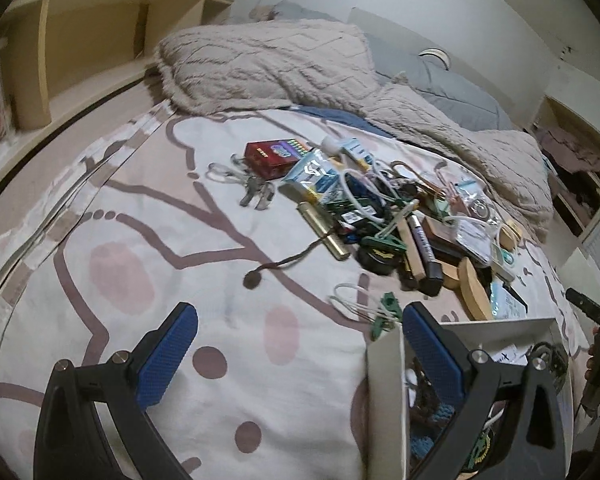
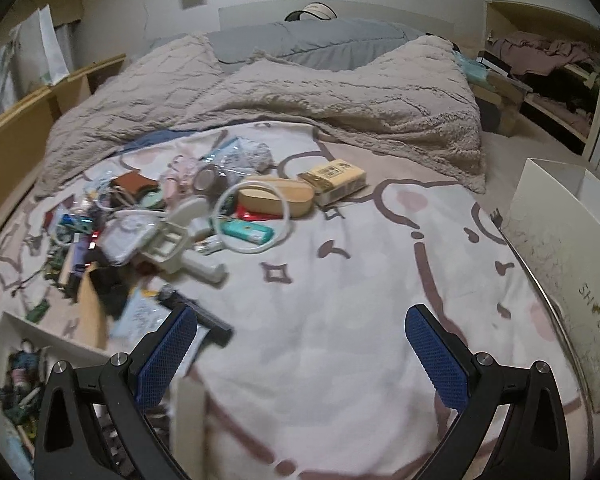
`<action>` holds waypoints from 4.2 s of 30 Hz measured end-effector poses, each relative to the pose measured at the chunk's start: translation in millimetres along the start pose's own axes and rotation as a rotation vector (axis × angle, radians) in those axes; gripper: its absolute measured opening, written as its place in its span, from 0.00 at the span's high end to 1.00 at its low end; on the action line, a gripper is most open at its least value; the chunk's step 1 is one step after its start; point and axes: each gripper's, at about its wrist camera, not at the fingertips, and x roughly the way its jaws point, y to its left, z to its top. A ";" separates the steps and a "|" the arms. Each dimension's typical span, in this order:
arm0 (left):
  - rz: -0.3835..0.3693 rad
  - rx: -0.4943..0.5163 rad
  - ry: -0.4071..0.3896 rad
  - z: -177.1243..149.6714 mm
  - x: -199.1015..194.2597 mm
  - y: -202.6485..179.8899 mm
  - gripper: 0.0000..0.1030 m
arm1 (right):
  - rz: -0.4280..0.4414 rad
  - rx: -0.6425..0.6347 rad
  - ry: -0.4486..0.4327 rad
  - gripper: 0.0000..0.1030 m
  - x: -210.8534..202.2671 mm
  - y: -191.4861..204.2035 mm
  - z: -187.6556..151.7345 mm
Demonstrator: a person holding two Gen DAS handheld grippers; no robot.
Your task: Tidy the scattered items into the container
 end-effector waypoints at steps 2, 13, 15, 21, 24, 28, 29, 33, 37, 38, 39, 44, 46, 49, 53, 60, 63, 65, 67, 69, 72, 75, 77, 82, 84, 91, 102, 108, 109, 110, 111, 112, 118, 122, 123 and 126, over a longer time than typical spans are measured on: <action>0.011 -0.009 0.005 1.3 2.8 3.7 0.00 | -0.011 -0.012 0.021 0.00 13.2 -1.6 4.7; 0.091 -0.013 0.027 10.1 23.2 21.7 0.00 | -0.053 -0.052 0.132 0.00 79.9 12.2 34.2; 0.100 -0.020 0.036 10.8 27.0 25.8 0.00 | -0.061 -0.055 0.146 0.00 89.0 16.2 40.5; 0.108 -0.034 0.070 10.2 37.9 34.1 0.00 | -0.056 -0.024 0.197 0.00 114.6 20.6 55.5; 0.114 -0.026 0.086 9.2 43.9 33.6 0.00 | -0.085 -0.025 0.218 0.00 126.5 21.2 58.8; 0.128 -0.009 0.111 6.9 53.0 32.4 0.00 | -0.114 -0.010 0.235 0.00 138.5 17.3 59.4; 0.131 -0.006 0.116 6.6 54.9 32.4 0.00 | -0.108 0.004 0.240 0.00 140.1 15.1 58.4; 0.141 -0.004 0.130 4.5 60.8 34.6 0.00 | -0.117 -0.003 0.259 0.00 144.3 11.7 50.1; 0.146 -0.006 0.137 2.6 63.3 35.8 0.00 | -0.116 0.006 0.252 0.00 138.4 7.1 43.3; 0.149 -0.005 0.140 2.0 64.1 35.8 0.00 | -0.116 0.005 0.255 0.00 137.4 5.8 41.9; 0.153 -0.003 0.143 1.7 65.2 35.3 0.00 | -0.117 0.001 0.259 0.00 135.9 4.5 40.2; 0.190 0.028 0.160 -0.4 70.7 29.9 0.00 | -0.117 -0.016 0.284 0.00 124.7 -3.8 30.2; 0.197 0.040 0.159 -1.3 71.3 28.7 0.00 | -0.112 -0.020 0.291 0.00 119.0 -8.9 25.5; 0.187 0.038 0.155 -1.2 69.3 29.3 0.00 | -0.102 -0.013 0.296 0.00 111.0 -19.1 17.3; 0.155 0.022 0.152 0.7 63.9 31.7 0.00 | -0.084 0.002 0.288 0.00 96.5 -35.8 2.2; 0.113 0.108 0.158 0.9 62.9 12.5 0.00 | -0.088 0.008 0.236 0.00 69.5 -48.3 -26.7; 0.083 0.170 0.146 2.7 62.7 -1.3 0.00 | -0.086 0.024 0.214 0.00 60.3 -52.5 -36.7; 0.070 0.206 0.145 4.3 64.2 -9.3 0.00 | -0.089 0.038 0.198 0.00 56.9 -53.6 -41.0; 0.059 0.228 0.154 5.8 67.5 -13.7 0.00 | -0.093 0.046 0.190 0.00 52.6 -54.6 -45.3; 0.040 0.226 0.166 9.4 71.5 -13.5 0.00 | -0.095 0.049 0.185 0.00 51.4 -54.6 -46.2; 0.031 0.220 0.194 15.9 80.4 -9.9 0.00 | -0.099 0.048 0.186 0.00 53.5 -54.1 -45.1; 0.024 0.215 0.227 21.4 88.8 -7.2 0.00 | -0.104 0.046 0.180 0.00 52.9 -53.8 -46.5; 0.024 0.216 0.247 24.3 93.7 -6.1 0.00 | -0.106 0.046 0.179 0.00 52.2 -53.6 -48.0; 0.031 0.273 0.282 28.7 105.8 -13.3 0.00 | -0.111 0.049 0.168 0.00 50.4 -52.8 -50.1; 0.018 0.282 0.286 30.3 107.5 -15.7 0.00 | -0.117 0.052 0.165 0.00 49.4 -52.7 -50.4; 0.012 0.179 0.241 36.4 108.1 -1.0 0.00 | -0.117 0.063 0.162 0.00 47.5 -53.3 -51.7; 0.008 -0.008 0.134 43.1 93.0 24.7 0.00 | -0.116 0.064 0.162 0.00 47.2 -53.4 -51.7; -0.082 -0.054 0.238 45.5 88.6 21.7 0.00 | -0.117 0.063 0.163 0.00 47.1 -53.5 -51.3; -0.086 -0.053 0.257 46.3 88.1 18.2 0.00 | -0.118 0.063 0.163 0.00 47.2 -53.5 -51.2; -0.091 -0.052 0.271 46.7 86.9 14.9 0.00 | -0.118 0.063 0.164 0.00 47.1 -53.5 -51.3; -0.097 -0.055 0.285 47.1 85.8 11.5 0.02 | -0.117 0.063 0.164 0.00 47.0 -53.5 -51.5; -0.104 -0.059 0.297 47.3 85.0 8.7 0.05 | -0.117 0.064 0.163 0.00 47.1 -53.5 -51.6; -0.126 -0.081 0.329 45.5 84.9 -2.6 0.23 | -0.116 0.065 0.163 0.00 47.3 -53.7 -51.4; -0.213 -0.147 0.356 42.6 86.8 -4.3 0.38 | -0.112 0.069 0.162 0.00 47.4 -54.0 -51.4; -0.223 -0.156 0.356 41.6 86.9 -6.0 0.38 | -0.112 0.068 0.162 0.00 47.1 -53.9 -51.6; -0.234 -0.151 0.360 39.7 88.2 -13.7 0.44 | -0.112 0.068 0.161 0.00 46.6 -53.7 -51.9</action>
